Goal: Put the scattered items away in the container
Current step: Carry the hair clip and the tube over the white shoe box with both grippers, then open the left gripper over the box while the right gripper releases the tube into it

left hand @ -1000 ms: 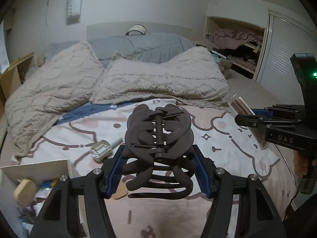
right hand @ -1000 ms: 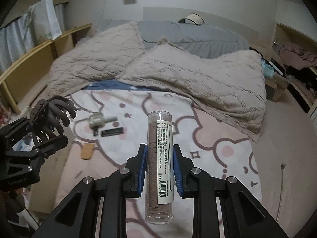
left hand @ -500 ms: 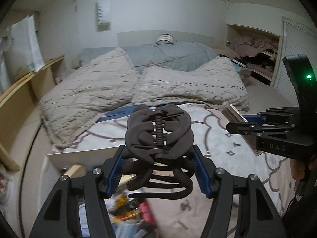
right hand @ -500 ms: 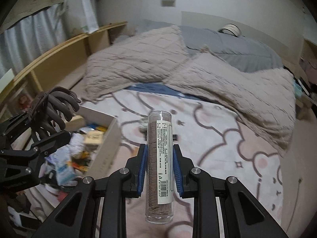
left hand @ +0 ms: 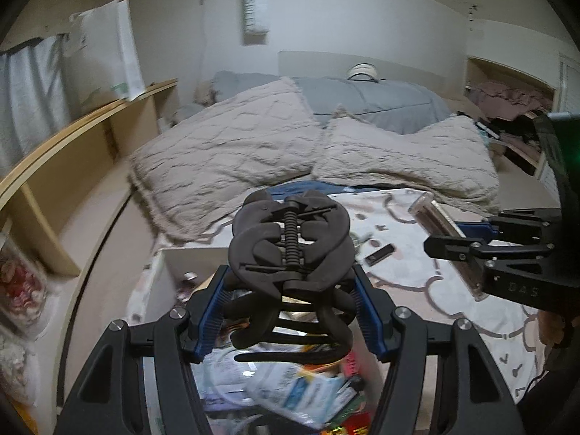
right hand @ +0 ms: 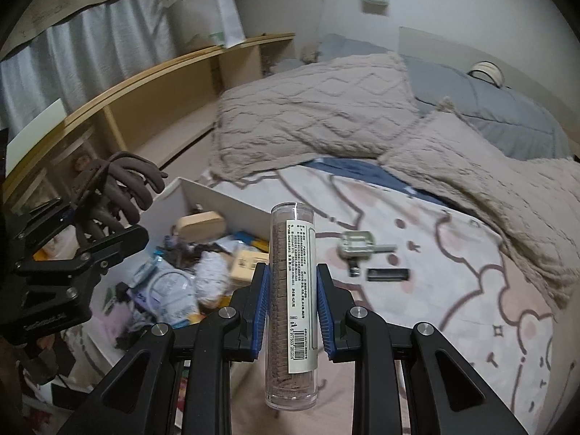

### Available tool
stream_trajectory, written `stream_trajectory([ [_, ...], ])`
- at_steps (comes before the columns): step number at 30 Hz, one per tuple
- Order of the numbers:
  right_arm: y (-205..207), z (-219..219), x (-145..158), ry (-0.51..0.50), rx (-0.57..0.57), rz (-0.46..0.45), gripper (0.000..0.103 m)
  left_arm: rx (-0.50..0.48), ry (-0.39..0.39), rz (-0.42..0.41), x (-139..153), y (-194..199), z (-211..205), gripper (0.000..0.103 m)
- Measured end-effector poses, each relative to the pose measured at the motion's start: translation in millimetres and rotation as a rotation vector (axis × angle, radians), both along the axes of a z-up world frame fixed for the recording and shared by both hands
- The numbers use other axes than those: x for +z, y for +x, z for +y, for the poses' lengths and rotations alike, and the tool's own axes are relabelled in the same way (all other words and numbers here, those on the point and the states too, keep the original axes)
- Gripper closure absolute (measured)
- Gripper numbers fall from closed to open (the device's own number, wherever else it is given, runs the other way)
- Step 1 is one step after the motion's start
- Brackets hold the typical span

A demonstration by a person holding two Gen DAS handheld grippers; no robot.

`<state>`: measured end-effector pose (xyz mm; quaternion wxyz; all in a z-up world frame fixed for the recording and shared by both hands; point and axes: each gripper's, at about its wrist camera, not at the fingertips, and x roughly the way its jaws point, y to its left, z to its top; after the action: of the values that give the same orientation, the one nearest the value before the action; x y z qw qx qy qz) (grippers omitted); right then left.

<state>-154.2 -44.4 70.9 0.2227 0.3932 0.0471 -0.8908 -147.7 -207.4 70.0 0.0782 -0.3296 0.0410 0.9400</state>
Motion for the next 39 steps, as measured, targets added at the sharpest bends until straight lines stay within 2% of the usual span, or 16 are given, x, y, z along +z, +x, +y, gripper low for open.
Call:
stream_trajectory([
  [8, -3, -31, -12, -0.008, 0.059, -0.036, 0.077, 0.085, -0.026, -0.062, -27, -12, -36, 0.039],
  [12, -4, -47, -26, 0.007, 0.092, -0.078, 0.077, 0.117, -0.014, -0.13, -52, -20, -51, 0.039],
  [21, 0, -70, -37, 0.022, 0.145, -0.107, 0.077, 0.157, 0.004, -0.261, -99, -25, -64, 0.039],
  [25, 1, -75, -41, 0.029, 0.157, -0.117, 0.077, 0.145, 0.023, -0.309, -115, -22, -63, 0.039],
  [34, -3, -79, -53, -0.008, 0.166, -0.174, 0.077, 0.113, 0.062, -0.372, -129, -20, -53, 0.038],
  [36, -2, -82, -58, 0.001, 0.172, -0.184, 0.077, 0.12, 0.048, -0.371, -130, -18, -52, 0.038],
  [37, -2, -83, -61, 0.006, 0.176, -0.19, 0.077, 0.127, 0.036, -0.367, -129, -16, -51, 0.037],
  [39, -1, -87, -67, 0.015, 0.19, -0.203, 0.077, 0.139, 0.04, -0.354, -126, -11, -51, 0.026],
])
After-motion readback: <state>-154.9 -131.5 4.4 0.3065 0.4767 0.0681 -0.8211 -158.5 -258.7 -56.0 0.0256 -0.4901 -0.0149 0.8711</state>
